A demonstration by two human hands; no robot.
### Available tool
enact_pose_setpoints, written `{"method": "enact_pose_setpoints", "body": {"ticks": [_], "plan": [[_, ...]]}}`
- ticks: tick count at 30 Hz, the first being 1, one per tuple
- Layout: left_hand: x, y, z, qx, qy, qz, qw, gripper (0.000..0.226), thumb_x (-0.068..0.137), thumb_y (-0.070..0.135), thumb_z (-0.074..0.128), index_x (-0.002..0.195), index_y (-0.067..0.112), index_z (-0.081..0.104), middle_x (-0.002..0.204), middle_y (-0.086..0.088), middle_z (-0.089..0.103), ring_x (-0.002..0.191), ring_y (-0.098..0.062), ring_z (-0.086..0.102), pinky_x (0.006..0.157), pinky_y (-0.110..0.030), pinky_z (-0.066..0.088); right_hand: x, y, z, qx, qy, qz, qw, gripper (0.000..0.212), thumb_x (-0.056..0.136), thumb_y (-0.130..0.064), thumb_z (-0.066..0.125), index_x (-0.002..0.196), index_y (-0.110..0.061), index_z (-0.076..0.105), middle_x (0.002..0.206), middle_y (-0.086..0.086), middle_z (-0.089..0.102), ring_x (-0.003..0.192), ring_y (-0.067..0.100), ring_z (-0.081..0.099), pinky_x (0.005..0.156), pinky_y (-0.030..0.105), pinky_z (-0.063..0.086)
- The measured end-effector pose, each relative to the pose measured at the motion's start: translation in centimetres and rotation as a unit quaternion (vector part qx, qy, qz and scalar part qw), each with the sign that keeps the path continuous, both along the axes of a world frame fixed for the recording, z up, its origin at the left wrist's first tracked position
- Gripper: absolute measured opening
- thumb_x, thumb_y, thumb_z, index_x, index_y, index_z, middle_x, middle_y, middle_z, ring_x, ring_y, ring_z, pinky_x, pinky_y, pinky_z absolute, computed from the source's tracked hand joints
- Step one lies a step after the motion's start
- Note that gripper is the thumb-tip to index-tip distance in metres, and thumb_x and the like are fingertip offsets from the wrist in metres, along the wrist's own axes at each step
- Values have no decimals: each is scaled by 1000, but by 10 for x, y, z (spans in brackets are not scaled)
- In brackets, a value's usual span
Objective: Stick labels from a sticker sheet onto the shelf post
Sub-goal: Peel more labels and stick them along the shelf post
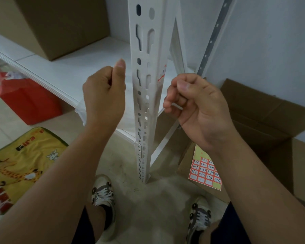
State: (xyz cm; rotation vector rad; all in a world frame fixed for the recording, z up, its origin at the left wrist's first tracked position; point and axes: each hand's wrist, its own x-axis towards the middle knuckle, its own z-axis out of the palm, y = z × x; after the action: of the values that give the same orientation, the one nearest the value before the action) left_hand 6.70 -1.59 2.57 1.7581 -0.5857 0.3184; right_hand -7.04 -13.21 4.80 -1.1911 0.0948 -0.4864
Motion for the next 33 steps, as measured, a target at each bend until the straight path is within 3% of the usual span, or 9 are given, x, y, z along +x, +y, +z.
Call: {"method": "enact_pose_setpoints", "body": {"ticks": [5, 9, 12, 14, 17, 20, 24, 29, 33], "plan": [[26, -2, -12, 52, 110, 12, 992, 30, 105, 36, 39, 79, 23, 43, 84, 0, 53, 94, -29, 60, 70, -28, 42, 2, 2, 0, -8, 5, -30, 1000, 11, 87, -16, 60, 79, -9, 58, 66, 4, 59, 62, 16, 57, 61, 26, 51], [43, -1, -18, 142, 132, -2, 981, 43, 103, 36, 44, 81, 5, 64, 79, -2, 64, 61, -16, 54, 62, -27, 41, 4, 7, -3, -68, 41, -83, 993, 26, 96, -22, 49, 76, -9, 59, 63, 5, 58, 60, 17, 56, 62, 27, 51], [53, -4, -28, 297, 121, -17, 947, 50, 103, 35, 43, 72, -1, 59, 67, -7, 59, 55, -21, 50, 65, -31, 45, 7, 9, -7, -117, 58, -128, 983, 35, 101, -22, 45, 72, -12, 62, 61, 2, 59, 60, 17, 55, 61, 27, 51], [57, -7, -34, 362, 95, -6, 927, 47, 105, 35, 37, 73, 4, 51, 72, -10, 52, 75, -33, 58, 75, -40, 46, 9, 9, -9, -144, 62, -156, 975, 26, 100, -14, 49, 78, -10, 64, 63, 0, 60, 62, 16, 55, 62, 27, 52], [62, -11, -39, 354, 91, 11, 931, 24, 102, 23, 46, 115, 3, 50, 114, -17, 51, 112, -36, 51, 91, -45, 42, 11, 9, -10, -157, 67, -184, 968, 13, 95, -6, 55, 87, -11, 65, 65, -3, 63, 62, 12, 58, 64, 26, 53], [65, -9, -40, 357, 104, 21, 928, 52, 95, 28, 60, 139, 13, 38, 141, -14, 38, 129, -35, 39, 104, -47, 37, 13, 9, -12, -173, 69, -190, 964, 9, 93, -6, 58, 87, -8, 64, 66, -2, 63, 61, 10, 59, 63, 24, 54], [55, -12, -31, 265, 94, 11, 960, 40, 97, 29, 53, 134, 14, 50, 133, -7, 52, 121, -26, 52, 101, -41, 45, 15, 9, -15, -243, 50, -208, 946, 9, 89, -4, 61, 82, -10, 62, 72, 4, 62, 64, 19, 58, 61, 25, 54], [11, -23, -3, 47, 82, -56, 994, 33, 105, 23, 33, 80, 25, 54, 75, 13, 56, 70, 4, 54, 62, -10, 37, 17, 13, -16, -395, -22, -278, 875, 16, 91, -5, 60, 93, -20, 57, 86, -18, 58, 81, 2, 60, 69, 13, 50], [-17, -24, 5, -77, 70, -99, 990, 36, 104, 29, 23, 94, 17, 55, 80, 11, 59, 73, 7, 57, 69, -11, 45, 18, 16, -18, -441, -66, -321, 835, 10, 92, -7, 60, 99, -15, 61, 90, -12, 59, 84, -2, 58, 68, 11, 49]]}}
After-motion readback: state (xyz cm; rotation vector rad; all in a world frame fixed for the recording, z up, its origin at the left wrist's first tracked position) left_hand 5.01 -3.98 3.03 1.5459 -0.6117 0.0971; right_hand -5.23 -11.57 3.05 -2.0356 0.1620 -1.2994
